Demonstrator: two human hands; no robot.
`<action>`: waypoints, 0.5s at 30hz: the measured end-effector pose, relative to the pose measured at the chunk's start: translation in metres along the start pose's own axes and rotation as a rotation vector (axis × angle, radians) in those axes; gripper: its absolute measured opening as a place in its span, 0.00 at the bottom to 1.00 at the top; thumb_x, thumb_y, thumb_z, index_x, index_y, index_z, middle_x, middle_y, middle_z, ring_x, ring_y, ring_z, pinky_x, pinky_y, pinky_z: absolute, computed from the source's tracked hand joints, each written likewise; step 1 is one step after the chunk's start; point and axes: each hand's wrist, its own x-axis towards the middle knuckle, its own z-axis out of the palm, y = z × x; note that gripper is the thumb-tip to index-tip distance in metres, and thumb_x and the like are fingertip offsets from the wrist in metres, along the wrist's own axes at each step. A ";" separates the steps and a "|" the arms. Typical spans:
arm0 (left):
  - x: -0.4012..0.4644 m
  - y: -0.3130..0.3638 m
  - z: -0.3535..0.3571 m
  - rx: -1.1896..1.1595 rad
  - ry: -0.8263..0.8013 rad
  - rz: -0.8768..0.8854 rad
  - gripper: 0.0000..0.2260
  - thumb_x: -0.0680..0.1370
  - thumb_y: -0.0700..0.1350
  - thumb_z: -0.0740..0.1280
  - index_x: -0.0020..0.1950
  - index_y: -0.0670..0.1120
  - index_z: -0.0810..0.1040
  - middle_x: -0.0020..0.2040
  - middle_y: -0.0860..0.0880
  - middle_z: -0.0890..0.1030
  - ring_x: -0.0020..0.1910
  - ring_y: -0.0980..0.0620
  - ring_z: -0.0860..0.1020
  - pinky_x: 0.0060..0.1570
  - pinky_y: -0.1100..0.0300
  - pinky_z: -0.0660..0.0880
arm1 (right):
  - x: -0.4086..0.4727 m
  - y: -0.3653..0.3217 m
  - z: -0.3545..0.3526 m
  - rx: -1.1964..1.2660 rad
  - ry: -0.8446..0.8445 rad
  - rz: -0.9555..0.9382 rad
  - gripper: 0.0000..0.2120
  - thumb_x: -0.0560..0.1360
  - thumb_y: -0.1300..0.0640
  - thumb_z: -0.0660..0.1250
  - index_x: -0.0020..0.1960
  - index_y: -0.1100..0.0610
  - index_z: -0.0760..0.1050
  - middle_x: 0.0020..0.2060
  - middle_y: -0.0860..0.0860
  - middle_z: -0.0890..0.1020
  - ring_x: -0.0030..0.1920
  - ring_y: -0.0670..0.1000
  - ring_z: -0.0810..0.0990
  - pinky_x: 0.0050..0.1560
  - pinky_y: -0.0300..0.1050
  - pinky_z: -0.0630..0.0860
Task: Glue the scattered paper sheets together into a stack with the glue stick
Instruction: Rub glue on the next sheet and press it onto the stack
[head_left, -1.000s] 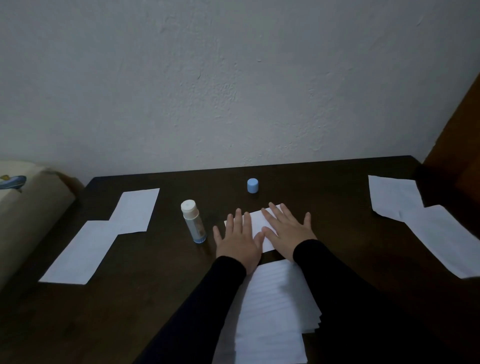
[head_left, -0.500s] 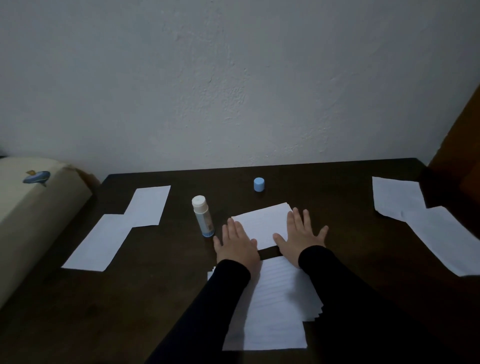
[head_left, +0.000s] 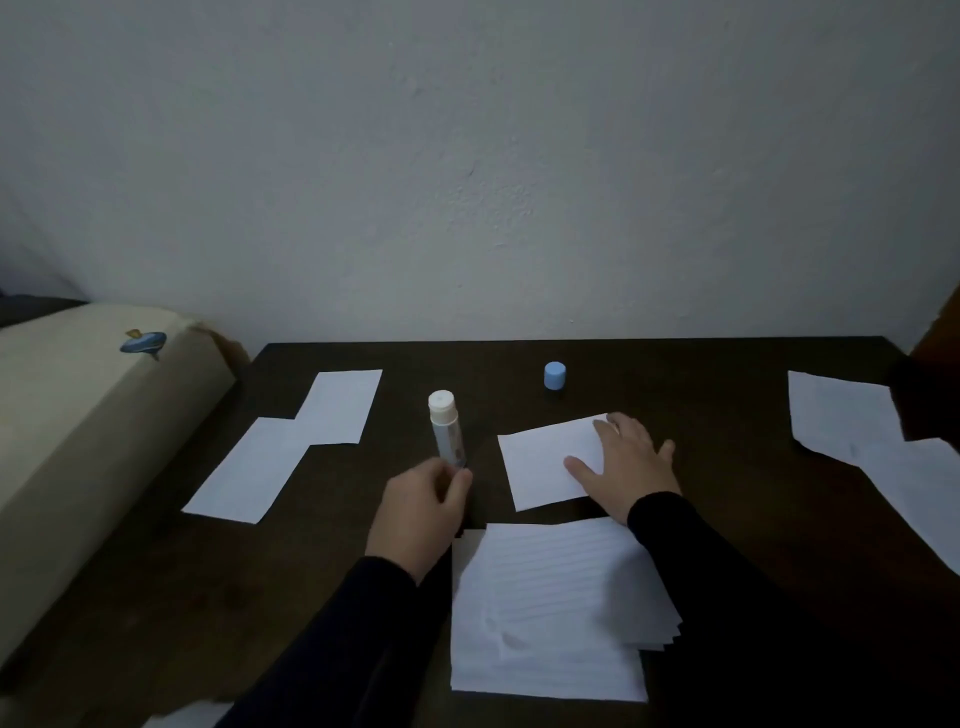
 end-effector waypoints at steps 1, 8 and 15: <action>0.006 -0.005 -0.001 -0.061 0.040 -0.058 0.04 0.78 0.52 0.66 0.50 0.54 0.75 0.48 0.54 0.79 0.43 0.60 0.77 0.42 0.64 0.75 | 0.002 0.001 0.001 0.005 -0.010 -0.010 0.36 0.76 0.34 0.58 0.77 0.49 0.53 0.78 0.50 0.52 0.77 0.54 0.49 0.72 0.66 0.46; 0.033 -0.013 0.005 -0.319 0.100 -0.062 0.28 0.73 0.49 0.73 0.70 0.53 0.66 0.68 0.52 0.72 0.64 0.52 0.72 0.60 0.55 0.72 | 0.010 0.012 0.004 -0.024 -0.151 -0.068 0.41 0.74 0.30 0.54 0.79 0.48 0.43 0.78 0.47 0.41 0.77 0.56 0.38 0.72 0.68 0.41; 0.037 -0.013 0.011 -0.465 0.054 -0.054 0.24 0.77 0.46 0.68 0.72 0.55 0.66 0.67 0.53 0.73 0.60 0.55 0.72 0.56 0.59 0.70 | 0.010 0.008 0.003 -0.037 -0.114 -0.062 0.41 0.74 0.31 0.59 0.78 0.46 0.45 0.78 0.47 0.49 0.77 0.57 0.45 0.72 0.69 0.43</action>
